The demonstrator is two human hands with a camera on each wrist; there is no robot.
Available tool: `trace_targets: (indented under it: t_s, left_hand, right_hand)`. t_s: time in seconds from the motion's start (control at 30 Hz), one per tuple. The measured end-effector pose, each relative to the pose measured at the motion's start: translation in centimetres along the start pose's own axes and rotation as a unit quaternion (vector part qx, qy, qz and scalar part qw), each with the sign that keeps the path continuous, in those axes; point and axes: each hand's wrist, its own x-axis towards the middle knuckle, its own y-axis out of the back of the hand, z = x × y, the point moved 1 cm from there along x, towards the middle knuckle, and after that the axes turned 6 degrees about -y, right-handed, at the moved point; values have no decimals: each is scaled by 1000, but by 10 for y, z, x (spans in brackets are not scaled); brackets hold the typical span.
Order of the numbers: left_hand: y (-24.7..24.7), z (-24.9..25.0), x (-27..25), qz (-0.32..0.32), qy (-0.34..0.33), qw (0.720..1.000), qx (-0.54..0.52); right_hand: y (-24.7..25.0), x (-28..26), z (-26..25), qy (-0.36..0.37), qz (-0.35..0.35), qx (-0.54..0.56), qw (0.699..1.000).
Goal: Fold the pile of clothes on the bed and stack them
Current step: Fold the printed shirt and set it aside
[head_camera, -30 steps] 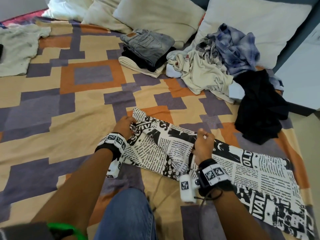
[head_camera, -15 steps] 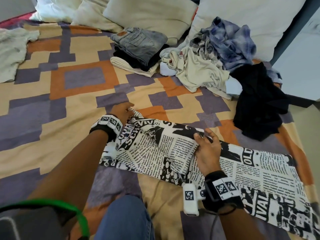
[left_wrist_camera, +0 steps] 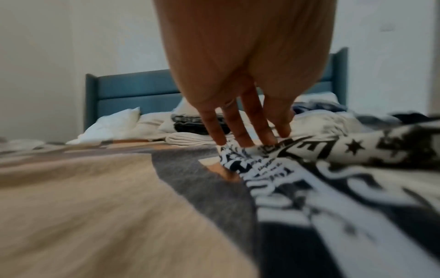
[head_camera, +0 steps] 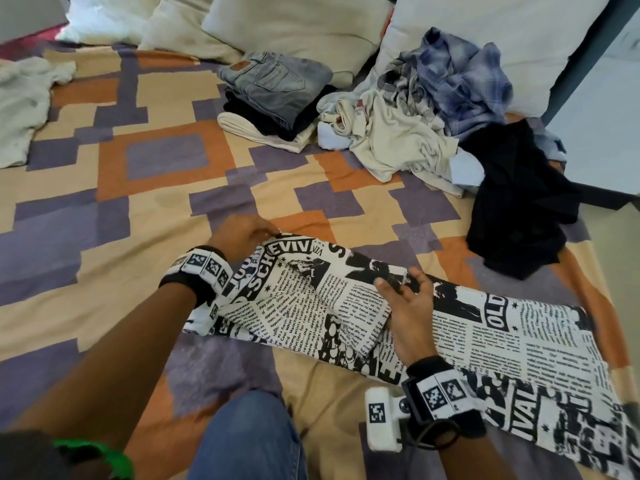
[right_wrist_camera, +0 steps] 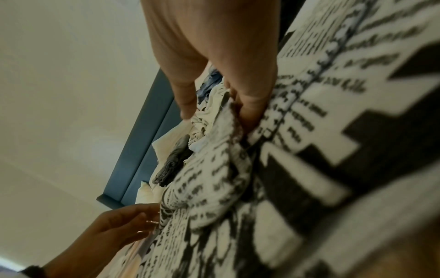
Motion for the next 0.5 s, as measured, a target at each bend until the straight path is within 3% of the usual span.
trace_targets:
  t_s: [0.07,0.13,0.33,0.5]
  left_hand:
    - [-5,3,-4,-56,7,998,22]
    - [-7,-4,-5,-69,52,996,34]
    - [-3,-9,3,-18,99,994,30]
    - [-1,-2,4,-45,133,979,148]
  right_hand:
    - [0,-1,3,1,-24,-52,998]
    - [-1,-1,3,-2,-20,-57,998]
    - [5,5,-11,26,-18,-33,999]
    - [11,16,-3,-6,32,-39,999]
